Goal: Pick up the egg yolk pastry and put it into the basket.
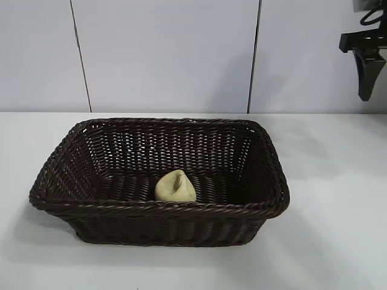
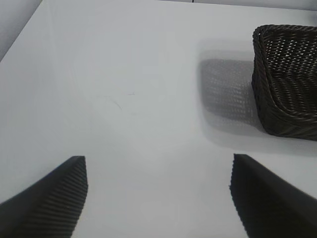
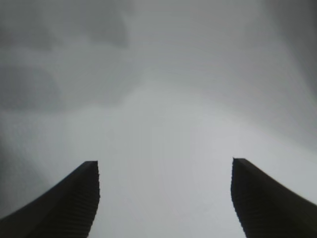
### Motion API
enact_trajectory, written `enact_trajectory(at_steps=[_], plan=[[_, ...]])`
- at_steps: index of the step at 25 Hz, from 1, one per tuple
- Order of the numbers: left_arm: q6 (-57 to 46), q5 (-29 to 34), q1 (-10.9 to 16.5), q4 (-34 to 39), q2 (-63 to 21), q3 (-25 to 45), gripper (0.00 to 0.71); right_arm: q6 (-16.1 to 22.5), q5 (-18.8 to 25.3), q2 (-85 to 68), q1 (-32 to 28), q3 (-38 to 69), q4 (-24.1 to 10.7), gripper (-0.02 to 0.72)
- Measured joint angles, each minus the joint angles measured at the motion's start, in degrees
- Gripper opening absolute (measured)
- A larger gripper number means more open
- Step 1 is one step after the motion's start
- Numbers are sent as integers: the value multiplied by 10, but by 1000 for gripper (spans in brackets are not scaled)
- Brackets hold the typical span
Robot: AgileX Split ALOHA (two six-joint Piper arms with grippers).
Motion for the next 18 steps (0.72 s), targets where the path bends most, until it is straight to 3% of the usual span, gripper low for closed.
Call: enact_trajectory(at_steps=[11,18], plan=[[0,0,0,0,0,0,574,-19,0,-24,-5,20,52,537],[0,-1,0,0,0,0,574,-32,0,-143,-5,166,58,537]])
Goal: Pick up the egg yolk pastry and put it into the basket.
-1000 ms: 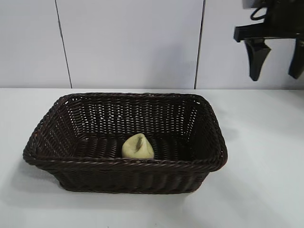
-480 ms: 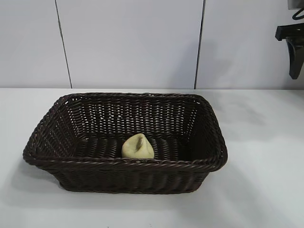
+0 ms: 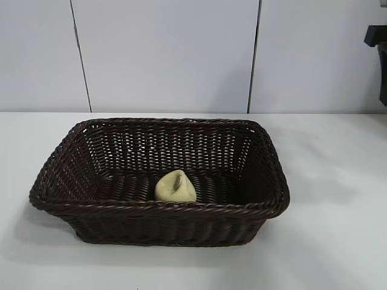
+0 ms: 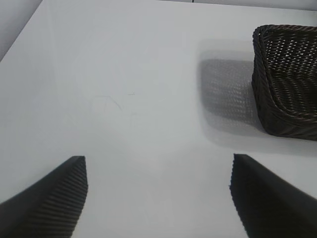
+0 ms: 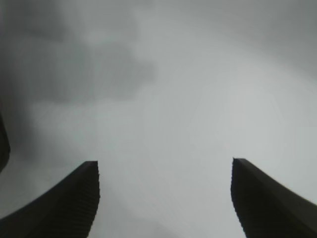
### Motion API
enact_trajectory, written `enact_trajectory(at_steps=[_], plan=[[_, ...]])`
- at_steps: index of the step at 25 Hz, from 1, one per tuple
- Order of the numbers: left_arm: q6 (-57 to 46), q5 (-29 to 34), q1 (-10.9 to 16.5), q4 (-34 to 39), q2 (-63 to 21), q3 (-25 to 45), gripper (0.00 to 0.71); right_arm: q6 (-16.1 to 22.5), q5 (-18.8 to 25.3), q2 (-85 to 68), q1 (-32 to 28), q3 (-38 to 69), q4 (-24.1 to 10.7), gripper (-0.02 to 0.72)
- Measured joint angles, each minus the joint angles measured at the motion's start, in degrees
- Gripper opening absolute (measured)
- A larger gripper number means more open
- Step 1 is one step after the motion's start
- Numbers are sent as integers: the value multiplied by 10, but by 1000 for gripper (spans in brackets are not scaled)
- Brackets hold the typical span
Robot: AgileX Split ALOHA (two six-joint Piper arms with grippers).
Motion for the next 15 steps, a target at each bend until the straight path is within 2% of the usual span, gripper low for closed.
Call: enact_trajectory(at_steps=[9,15], plan=[[0,0,0,0,0,0,574,-34,-4,-211,0,224,11,537],[0,0,0,0,0,0,574,-41,-54,-371,0,347,18,537]])
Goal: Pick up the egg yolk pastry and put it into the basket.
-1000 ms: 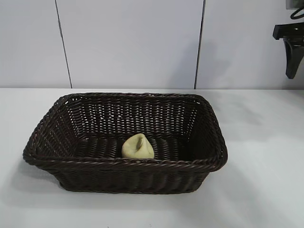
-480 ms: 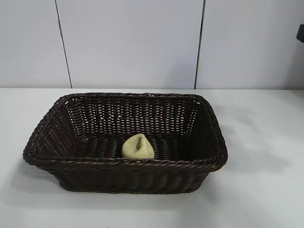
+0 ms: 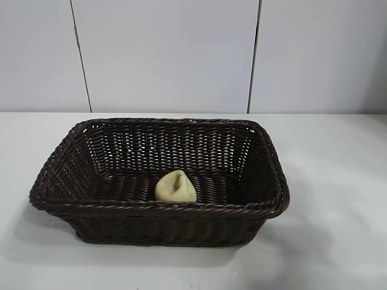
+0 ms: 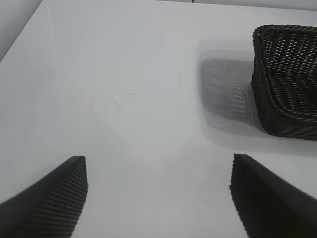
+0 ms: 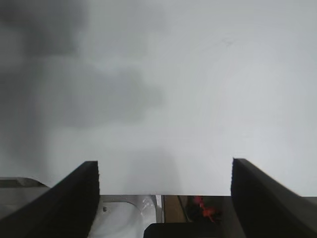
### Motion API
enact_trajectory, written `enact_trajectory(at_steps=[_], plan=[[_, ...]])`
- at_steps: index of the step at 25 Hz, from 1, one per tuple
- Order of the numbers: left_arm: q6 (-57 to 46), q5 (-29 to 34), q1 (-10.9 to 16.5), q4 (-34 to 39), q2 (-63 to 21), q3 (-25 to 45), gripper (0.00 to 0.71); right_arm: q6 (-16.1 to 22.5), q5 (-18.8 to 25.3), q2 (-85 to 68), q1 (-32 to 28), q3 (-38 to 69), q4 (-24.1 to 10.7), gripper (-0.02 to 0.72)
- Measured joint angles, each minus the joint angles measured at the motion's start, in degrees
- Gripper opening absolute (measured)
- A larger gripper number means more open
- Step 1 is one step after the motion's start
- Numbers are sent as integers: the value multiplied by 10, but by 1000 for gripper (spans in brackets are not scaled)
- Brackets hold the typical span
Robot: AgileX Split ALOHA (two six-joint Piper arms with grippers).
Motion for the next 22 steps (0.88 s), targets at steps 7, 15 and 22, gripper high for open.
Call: enact_trajectory(at_steps=[7,15,22], plan=[[0,0,0,0,0,0,574,-13,-38,-199,0,123,0,537],[0,0,0,0,0,0,574,-13,-37,-392,0,143,2,537],[0,0,0,0,0,0,574,-13,-28,-499,0,143,2,537]])
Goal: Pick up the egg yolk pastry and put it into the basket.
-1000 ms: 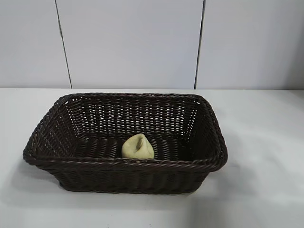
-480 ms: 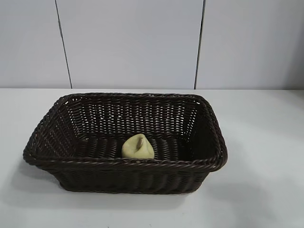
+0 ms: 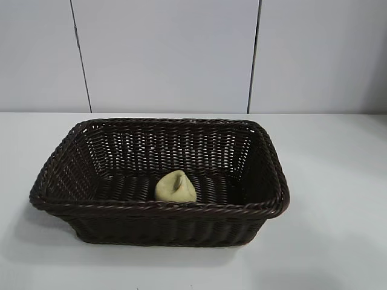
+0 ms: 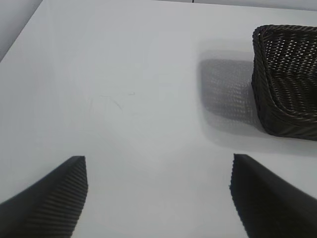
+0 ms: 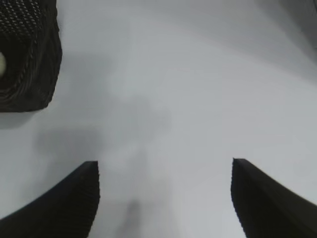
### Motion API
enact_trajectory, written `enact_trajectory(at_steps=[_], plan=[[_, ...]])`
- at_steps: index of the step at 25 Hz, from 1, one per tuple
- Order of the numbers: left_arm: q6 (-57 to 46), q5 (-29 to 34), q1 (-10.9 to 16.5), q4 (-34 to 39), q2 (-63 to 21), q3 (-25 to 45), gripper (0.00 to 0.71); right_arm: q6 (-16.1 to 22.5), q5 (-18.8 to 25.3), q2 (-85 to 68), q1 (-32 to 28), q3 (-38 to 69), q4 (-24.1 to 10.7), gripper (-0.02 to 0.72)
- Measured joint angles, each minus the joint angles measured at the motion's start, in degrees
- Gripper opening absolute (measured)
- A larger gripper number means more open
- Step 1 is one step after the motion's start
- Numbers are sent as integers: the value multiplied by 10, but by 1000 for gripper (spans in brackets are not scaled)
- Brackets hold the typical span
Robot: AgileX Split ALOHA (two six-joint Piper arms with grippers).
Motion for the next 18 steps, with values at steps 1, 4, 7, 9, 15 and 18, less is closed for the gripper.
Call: enact_trajectory(at_steps=[1,4,7,9,15,18], plan=[[0,0,0,0,0,0,574,0,1,-12,0,0,0,537],[0,0,0,0,0,0,574,0,1,-42,0,0,0,537],[0,0,0,0,0,0,574,0,3,-63,0,0,0,537],[0,0,0,0,0,0,574,0,3,-65,0,0,0,537],[0,0,0,0,0,0,574,0,3,-65,0,0,0,537],[0,0,0,0,0,0,574,0,3,-65,0,0,0,537]])
